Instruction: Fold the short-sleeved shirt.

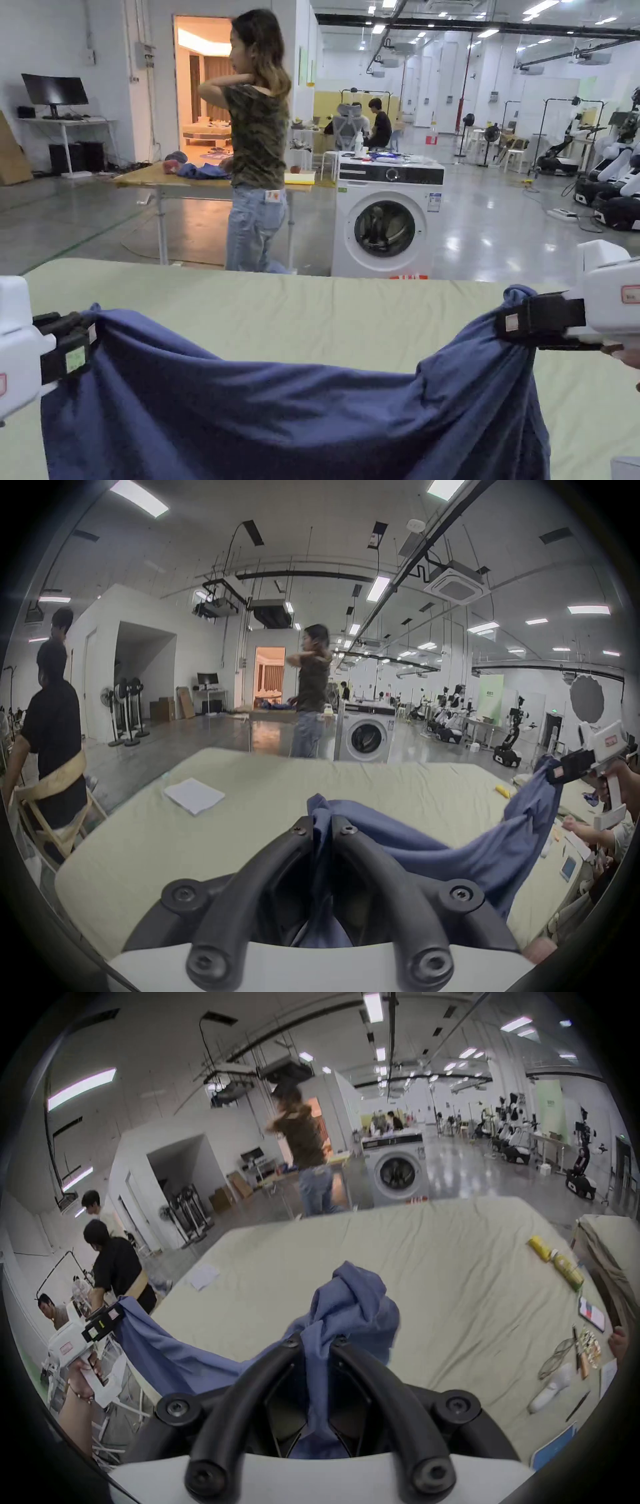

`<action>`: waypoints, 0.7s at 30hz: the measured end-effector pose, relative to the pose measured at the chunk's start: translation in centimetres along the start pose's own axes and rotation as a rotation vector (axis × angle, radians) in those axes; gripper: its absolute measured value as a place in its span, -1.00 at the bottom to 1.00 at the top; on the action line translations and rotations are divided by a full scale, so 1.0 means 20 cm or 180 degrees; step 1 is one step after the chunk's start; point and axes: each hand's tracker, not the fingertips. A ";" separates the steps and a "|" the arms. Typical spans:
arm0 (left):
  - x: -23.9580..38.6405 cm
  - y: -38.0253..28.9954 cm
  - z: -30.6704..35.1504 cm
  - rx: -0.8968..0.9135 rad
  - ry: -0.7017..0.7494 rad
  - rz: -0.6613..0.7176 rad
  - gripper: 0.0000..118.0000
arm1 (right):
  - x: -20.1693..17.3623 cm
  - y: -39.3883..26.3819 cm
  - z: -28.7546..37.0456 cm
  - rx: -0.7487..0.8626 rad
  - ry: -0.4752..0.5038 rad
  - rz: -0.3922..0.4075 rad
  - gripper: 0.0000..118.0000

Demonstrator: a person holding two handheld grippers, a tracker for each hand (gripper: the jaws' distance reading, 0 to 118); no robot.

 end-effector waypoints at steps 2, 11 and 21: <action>0.03 0.14 0.00 0.0112 -0.0018 0.0038 -0.98 | -0.02 0.09 0.11 0.0124 -0.0058 0.0037 -0.92; 0.09 0.65 -0.20 0.0359 0.0088 0.0133 -0.98 | -0.09 0.58 0.25 0.0614 -0.0347 0.0246 -0.92; 0.21 0.92 -0.73 0.0457 0.0263 -0.0088 -0.98 | 0.02 1.10 -0.14 0.1024 -0.0906 0.0263 -0.92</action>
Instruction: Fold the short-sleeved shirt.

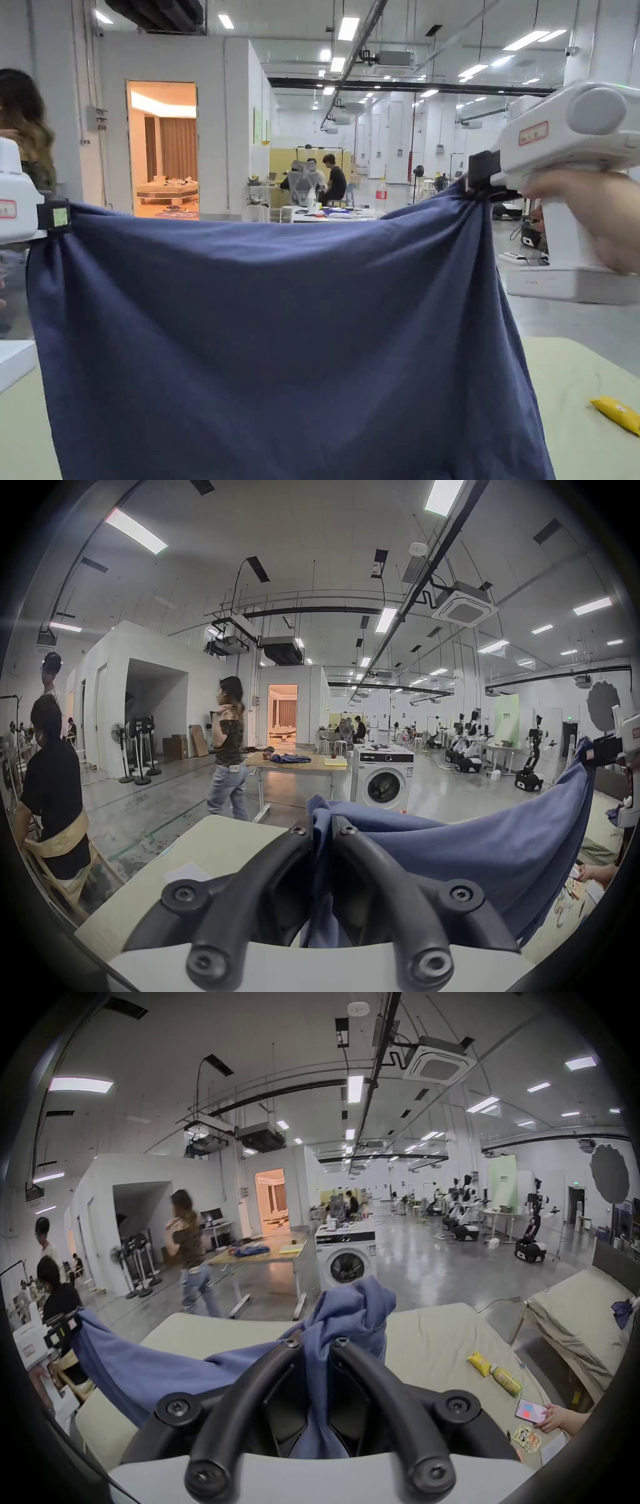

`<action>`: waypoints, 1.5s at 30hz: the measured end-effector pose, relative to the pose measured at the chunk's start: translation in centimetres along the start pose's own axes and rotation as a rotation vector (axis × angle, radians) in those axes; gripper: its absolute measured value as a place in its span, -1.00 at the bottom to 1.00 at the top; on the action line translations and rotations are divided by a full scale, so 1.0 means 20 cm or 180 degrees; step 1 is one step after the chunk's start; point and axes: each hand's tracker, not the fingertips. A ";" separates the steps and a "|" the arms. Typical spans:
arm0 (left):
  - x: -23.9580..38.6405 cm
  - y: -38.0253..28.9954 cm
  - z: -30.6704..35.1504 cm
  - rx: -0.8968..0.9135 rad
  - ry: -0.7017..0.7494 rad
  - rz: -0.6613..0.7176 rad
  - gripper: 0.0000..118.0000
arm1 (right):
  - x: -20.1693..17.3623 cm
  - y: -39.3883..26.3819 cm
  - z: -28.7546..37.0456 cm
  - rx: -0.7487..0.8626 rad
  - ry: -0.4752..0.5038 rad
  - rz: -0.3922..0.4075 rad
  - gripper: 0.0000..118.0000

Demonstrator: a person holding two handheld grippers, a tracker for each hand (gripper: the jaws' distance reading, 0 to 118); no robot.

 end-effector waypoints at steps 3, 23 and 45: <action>0.04 0.01 -0.19 0.0054 0.0079 0.0106 -0.98 | 0.01 0.03 -0.16 0.0128 -0.0161 0.0014 -0.92; 0.18 -1.26 -0.52 -0.1152 0.0087 -0.0051 -0.98 | 0.30 -1.46 -0.71 -0.0836 -0.0580 -0.0428 -0.92; -0.19 -1.88 1.20 -0.1950 -0.0225 0.0013 -0.98 | 0.31 -2.44 1.02 -0.1707 0.0046 -0.0405 -0.92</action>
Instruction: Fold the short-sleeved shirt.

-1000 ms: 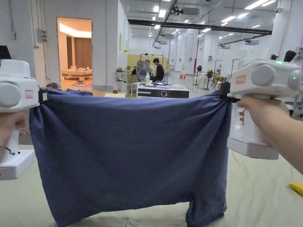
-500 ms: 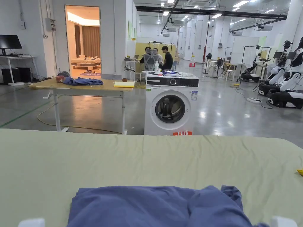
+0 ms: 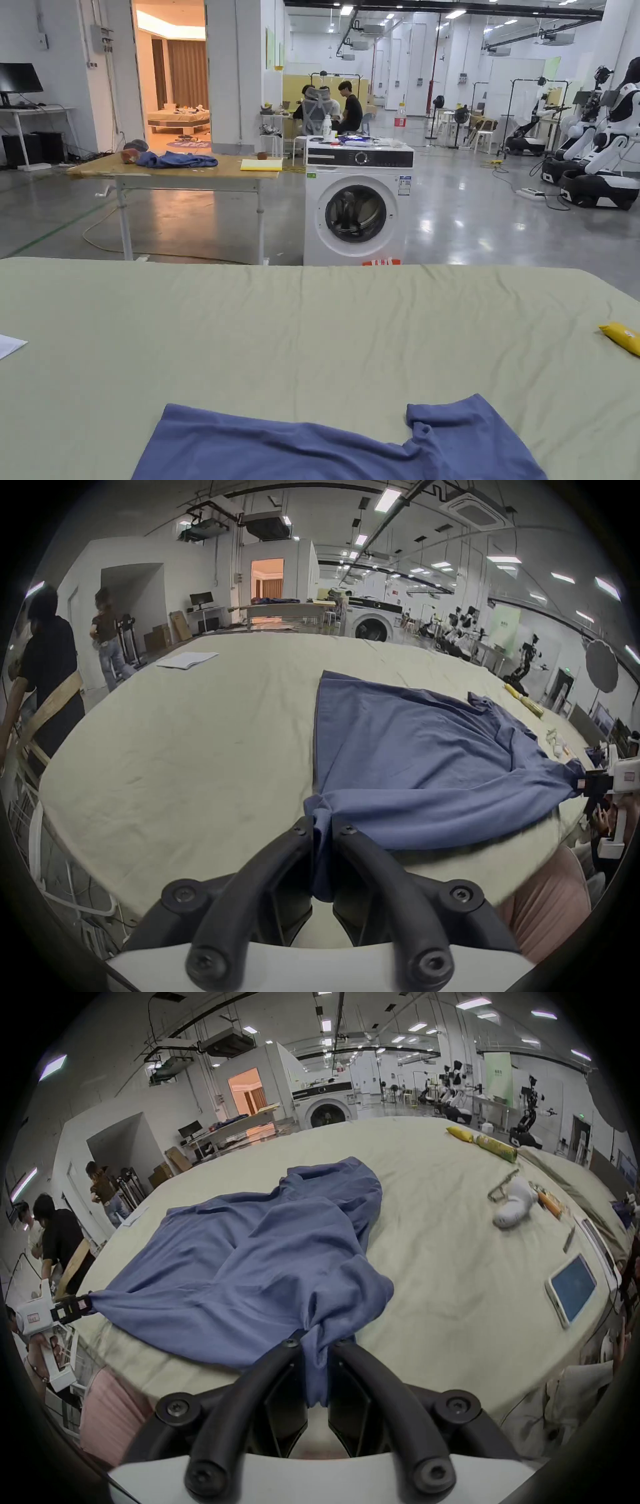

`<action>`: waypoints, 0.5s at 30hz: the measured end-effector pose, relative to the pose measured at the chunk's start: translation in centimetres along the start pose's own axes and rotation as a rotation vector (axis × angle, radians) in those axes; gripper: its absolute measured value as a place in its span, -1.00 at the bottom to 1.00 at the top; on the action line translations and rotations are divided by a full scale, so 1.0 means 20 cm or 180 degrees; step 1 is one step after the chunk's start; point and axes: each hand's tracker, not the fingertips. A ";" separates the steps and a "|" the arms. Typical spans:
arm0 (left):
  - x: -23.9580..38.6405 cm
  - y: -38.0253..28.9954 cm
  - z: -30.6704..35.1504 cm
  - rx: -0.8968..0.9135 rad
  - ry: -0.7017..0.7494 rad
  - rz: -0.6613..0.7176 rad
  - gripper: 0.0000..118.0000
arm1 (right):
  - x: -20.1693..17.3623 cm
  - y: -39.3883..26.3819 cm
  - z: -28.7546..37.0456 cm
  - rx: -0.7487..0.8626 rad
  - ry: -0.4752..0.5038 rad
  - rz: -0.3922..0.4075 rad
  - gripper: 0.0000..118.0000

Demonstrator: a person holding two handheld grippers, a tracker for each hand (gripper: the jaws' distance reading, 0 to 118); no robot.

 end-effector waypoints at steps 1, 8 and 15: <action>0.00 0.00 0.01 -0.0065 0.0001 0.0016 -0.98 | 0.00 -0.01 0.01 -0.0082 -0.0008 -0.0051 -0.92; -0.03 -0.09 -0.18 -0.0288 -0.0079 -0.0027 0.27 | 0.07 -0.05 -0.16 -0.0297 -0.0063 -0.0290 -0.53; 0.04 0.06 0.01 0.0217 -0.0231 0.0135 0.43 | -0.01 0.04 0.04 0.0288 -0.0169 -0.0213 1.00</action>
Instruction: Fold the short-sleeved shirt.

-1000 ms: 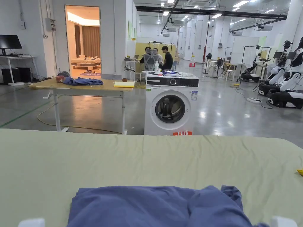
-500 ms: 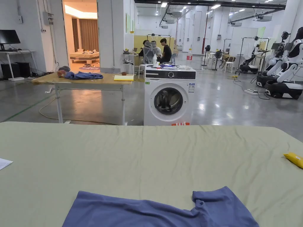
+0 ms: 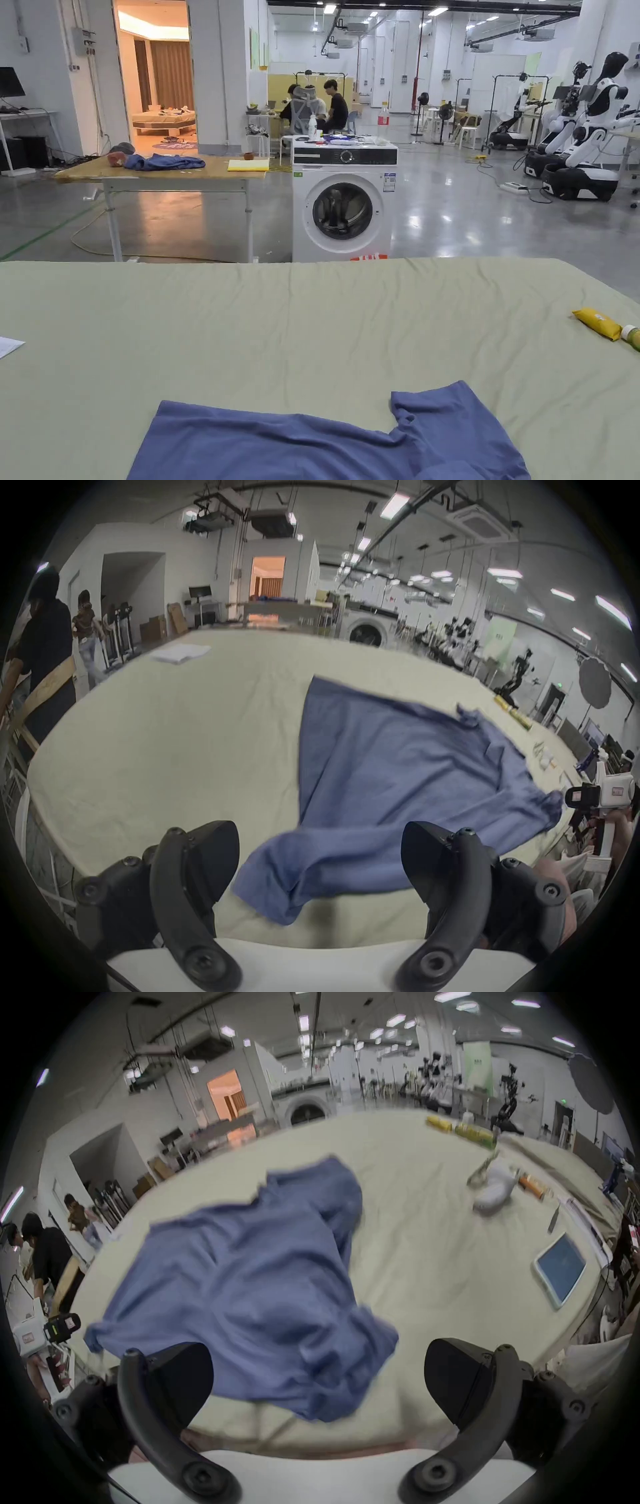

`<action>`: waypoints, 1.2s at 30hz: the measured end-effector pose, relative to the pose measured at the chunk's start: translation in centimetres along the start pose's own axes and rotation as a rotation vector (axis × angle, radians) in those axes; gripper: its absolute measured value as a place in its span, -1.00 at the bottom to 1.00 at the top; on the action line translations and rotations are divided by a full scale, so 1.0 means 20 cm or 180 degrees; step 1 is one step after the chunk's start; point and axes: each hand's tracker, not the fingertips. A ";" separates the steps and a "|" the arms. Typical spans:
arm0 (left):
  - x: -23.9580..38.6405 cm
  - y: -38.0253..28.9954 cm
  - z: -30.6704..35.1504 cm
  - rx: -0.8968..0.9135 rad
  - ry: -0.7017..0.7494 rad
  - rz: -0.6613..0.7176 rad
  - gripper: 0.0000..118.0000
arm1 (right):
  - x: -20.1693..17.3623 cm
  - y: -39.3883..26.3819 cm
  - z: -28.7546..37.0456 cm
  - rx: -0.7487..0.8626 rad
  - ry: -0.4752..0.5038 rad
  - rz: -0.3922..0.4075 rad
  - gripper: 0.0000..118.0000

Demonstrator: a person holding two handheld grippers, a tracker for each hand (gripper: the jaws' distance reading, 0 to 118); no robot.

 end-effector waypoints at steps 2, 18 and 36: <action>0.07 0.09 0.10 0.0295 -0.0101 -0.0082 0.43 | -0.07 0.06 0.10 0.0323 0.0027 0.0052 0.99; 0.56 0.18 0.36 0.2216 -0.0031 -0.0721 -1.00 | -0.52 0.06 0.39 0.2449 0.0225 0.0394 -1.00; -0.03 1.11 -1.66 -0.1095 -0.0038 -0.0543 0.59 | -0.45 0.32 -0.11 0.2050 0.0121 0.0542 -1.00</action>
